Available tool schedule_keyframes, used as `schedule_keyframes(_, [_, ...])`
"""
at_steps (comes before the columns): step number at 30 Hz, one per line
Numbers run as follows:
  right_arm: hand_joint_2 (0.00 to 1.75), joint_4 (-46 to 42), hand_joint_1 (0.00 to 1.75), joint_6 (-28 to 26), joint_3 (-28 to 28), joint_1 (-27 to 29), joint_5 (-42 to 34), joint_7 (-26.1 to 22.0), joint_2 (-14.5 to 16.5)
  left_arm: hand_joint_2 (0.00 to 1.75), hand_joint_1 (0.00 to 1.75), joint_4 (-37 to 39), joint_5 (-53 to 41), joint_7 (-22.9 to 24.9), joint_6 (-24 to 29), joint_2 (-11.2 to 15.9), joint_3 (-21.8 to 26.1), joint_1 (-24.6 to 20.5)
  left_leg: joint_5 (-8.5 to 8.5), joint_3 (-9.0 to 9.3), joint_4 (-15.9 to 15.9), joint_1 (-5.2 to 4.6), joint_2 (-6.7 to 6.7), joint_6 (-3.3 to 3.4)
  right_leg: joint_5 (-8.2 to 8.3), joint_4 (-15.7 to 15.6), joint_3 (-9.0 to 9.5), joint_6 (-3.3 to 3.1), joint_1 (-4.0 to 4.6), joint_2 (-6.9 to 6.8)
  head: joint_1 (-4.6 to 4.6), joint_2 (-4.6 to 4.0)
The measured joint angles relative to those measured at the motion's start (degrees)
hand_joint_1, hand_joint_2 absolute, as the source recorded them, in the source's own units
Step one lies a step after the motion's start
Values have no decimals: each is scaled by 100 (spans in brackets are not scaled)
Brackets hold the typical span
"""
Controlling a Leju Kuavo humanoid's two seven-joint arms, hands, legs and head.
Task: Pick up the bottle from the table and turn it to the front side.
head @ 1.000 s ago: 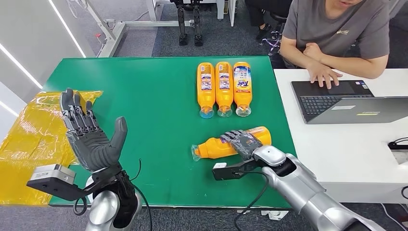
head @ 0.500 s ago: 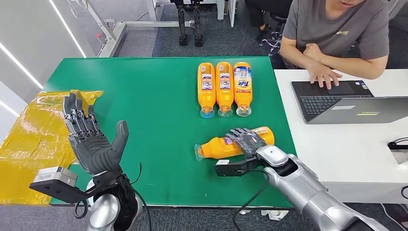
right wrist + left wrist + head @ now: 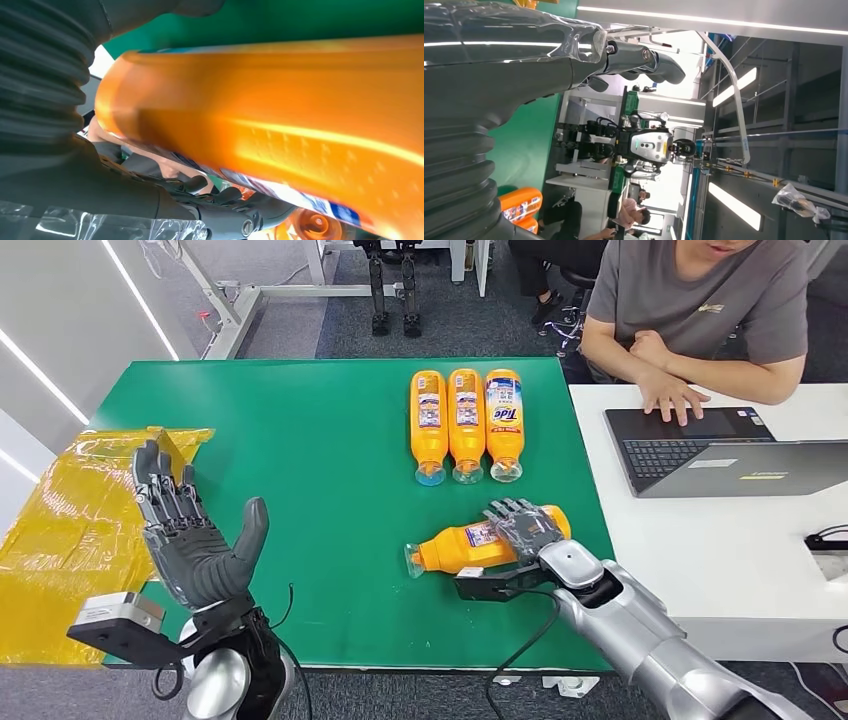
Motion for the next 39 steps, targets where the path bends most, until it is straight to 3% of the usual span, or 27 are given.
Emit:
schedule_keyframes(21, [175,341,6,93,-234,-41,-98,56,-2,175,0,-2,50,0,1,0,13,82,1,4,6,0,0,3,3,-3,7,5,1,-1,0,0])
schedule_keyframes(22, [175,355,14,92,-241,-42,-98,59,-2,175,0,-2,57,0,1,1,13,81,1,4,6,0,0,3,4,-4,8,6,1,-1,0,0])
schedule_keyframes(26, [175,418,162,100,-270,-44,-98,57,-4,175,0,-2,81,0,1,5,13,78,1,6,6,0,0,4,6,-6,11,10,1,0,0,0])
schedule_keyframes(39, [175,594,165,127,-331,-114,-119,-93,-20,175,0,-2,97,0,1,46,13,70,5,5,9,0,-2,10,10,-9,14,17,1,0,0,0])
